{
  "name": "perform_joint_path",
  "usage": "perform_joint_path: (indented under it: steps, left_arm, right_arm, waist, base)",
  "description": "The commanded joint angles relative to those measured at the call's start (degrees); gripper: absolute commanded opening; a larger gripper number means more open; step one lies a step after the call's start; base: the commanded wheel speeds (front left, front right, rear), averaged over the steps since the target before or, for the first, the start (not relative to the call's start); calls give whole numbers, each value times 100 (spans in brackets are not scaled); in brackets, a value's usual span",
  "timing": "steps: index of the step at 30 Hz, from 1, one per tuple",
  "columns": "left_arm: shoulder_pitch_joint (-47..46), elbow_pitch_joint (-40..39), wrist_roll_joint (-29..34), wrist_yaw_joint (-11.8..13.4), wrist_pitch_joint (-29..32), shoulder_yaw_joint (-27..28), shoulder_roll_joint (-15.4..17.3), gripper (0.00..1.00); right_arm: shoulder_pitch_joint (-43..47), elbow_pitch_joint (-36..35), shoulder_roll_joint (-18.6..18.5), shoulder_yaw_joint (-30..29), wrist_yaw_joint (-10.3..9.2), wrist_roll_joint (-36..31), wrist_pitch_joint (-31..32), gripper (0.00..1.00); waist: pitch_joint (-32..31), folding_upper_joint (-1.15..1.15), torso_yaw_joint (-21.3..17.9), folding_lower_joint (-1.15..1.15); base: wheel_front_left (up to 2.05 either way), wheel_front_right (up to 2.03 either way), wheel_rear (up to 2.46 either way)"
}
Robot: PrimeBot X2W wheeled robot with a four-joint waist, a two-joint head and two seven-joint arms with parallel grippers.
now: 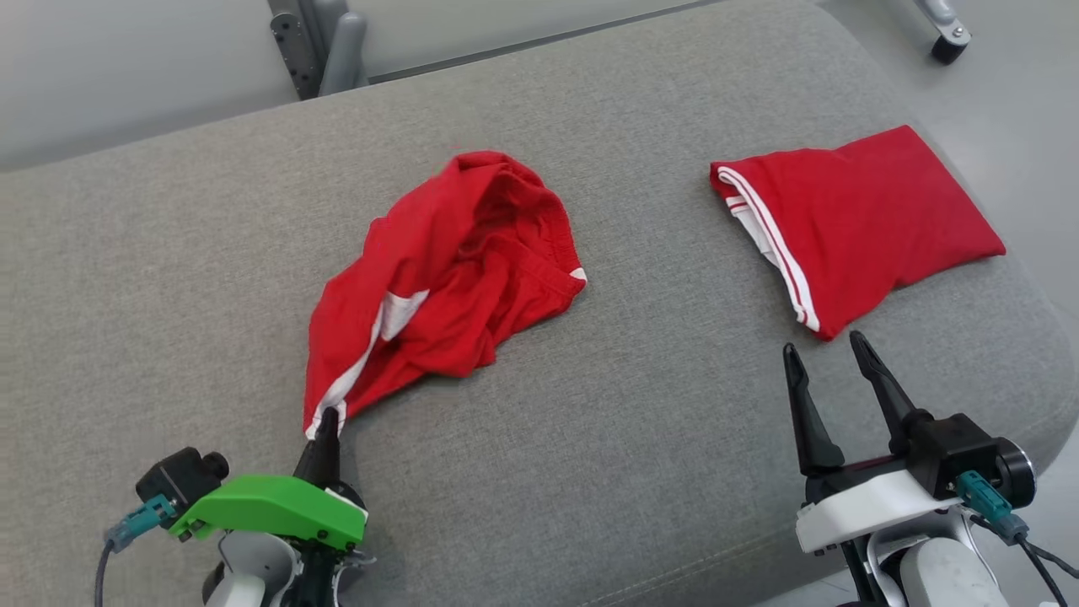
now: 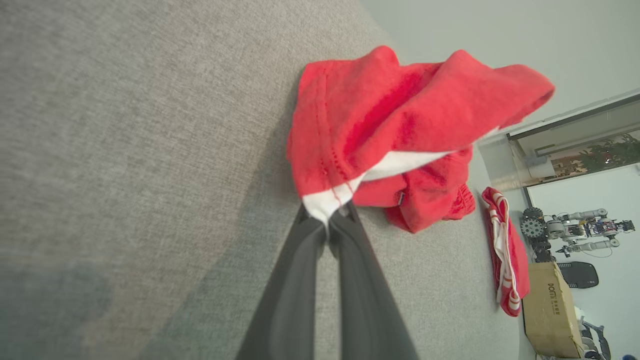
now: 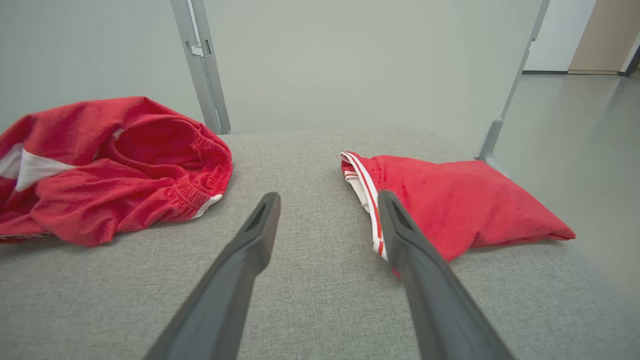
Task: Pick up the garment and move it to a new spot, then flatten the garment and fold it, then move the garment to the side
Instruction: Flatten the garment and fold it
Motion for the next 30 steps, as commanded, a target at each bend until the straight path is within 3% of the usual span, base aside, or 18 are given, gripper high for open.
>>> perform_joint_path:
  steps: [1, 3, 4, 5, 6, 7, 8, 11, 16, 20, 25, 30]
  left_arm:
    - [53, 106, -68, -107, -78, -24, -83, 0]
    - [44, 163, -70, -156, -90, -55, -127, 0]
    - [-37, 289, 42, -287, -179, -146, -180, 23]
    - [-37, 289, 42, -287, -179, -146, -180, 23]
    - [-71, 301, 134, -300, -207, -205, -152, 47]
    - [-93, 292, 226, -311, -235, -270, -115, 93]
    - [-99, 257, 352, -313, -243, -342, -57, 100]
    - [-17, 28, 894, -182, -208, -604, 358, 100]
    - [170, -628, 2071, 592, -157, -821, 1384, 100]
    - [53, -1570, 2412, 792, 176, -1029, 1679, 100]
    - [-635, -1936, 2853, 646, 771, -1662, 1549, 100]
    - [-1785, -1425, 3382, 303, 1189, -2364, 1030, 100]
  right_arm:
    - [-48, -3, -5, 8, -9, -63, -16, 100]
    - [-46, -4, -5, 16, -9, -98, -16, 100]
    - [5, -18, -5, 6, -9, -163, -16, 100]
    - [5, -18, -5, 6, -9, -163, -16, 100]
    - [26, -14, -4, 13, -9, -185, -16, 100]
    - [45, -12, -5, 16, -9, -202, -16, 100]
    - [62, -10, -6, 16, -9, -208, -16, 100]
    - [98, -7, -5, 10, -9, -225, -16, 100]
    - [209, -38, -5, -65, -9, -197, -16, 100]
    - [289, -42, -6, -100, -9, -151, -16, 100]
    - [208, -39, -5, -29, -9, -84, -16, 100]
    - [150, -38, -5, 19, -9, -15, -16, 100]
  waist:
    - [29, 0, 230, 0]
    - [24, 0, 274, 0]
    - [-19, 0, 387, 0]
    - [-19, 0, 387, 0]
    - [-30, 0, 410, 0]
    - [-42, 0, 426, 0]
    - [-54, 0, 436, 0]
    - [-94, 0, 432, 0]
    - [-131, 0, 362, 0]
    - [-139, 0, 308, 0]
    - [-73, 0, 211, 0]
    - [25, 0, 116, 0]
  base:
    - [0, 0, 0]
    - [0, 0, 0]
    - [0, 0, 0]
    - [0, 0, 0]
    - [0, 0, 0]
    - [0, 0, 0]
    - [0, 0, 0]
    - [0, 0, 0]
    - [0, 0, 0]
    - [0, 0, 0]
    - [0, 0, 0]
    - [0, 0, 0]
